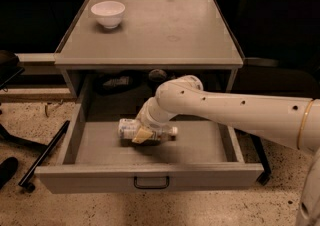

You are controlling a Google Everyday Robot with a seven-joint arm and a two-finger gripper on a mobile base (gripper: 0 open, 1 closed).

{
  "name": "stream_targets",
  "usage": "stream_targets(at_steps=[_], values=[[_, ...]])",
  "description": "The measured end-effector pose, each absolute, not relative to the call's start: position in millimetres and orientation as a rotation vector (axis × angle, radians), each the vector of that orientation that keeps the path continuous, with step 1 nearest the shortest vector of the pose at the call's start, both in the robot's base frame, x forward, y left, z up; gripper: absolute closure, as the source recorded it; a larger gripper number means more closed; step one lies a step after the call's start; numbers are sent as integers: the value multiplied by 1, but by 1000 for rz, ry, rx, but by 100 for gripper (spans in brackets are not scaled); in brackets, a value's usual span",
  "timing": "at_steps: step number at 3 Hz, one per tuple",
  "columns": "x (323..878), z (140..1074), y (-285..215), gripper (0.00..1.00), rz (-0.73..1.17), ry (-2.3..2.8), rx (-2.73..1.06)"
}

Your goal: Place blue plastic bottle into top drawer

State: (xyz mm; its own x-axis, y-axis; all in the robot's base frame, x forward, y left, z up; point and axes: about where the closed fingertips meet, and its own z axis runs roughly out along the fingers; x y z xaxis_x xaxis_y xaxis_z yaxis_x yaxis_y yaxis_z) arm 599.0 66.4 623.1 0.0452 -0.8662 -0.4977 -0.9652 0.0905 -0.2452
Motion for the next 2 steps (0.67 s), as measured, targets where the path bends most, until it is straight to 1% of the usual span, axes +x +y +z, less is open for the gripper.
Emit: stream_targets(at_steps=[1, 2], values=[[599, 623, 66, 81, 242, 1841, -1796], [599, 623, 66, 58, 242, 1841, -1796]])
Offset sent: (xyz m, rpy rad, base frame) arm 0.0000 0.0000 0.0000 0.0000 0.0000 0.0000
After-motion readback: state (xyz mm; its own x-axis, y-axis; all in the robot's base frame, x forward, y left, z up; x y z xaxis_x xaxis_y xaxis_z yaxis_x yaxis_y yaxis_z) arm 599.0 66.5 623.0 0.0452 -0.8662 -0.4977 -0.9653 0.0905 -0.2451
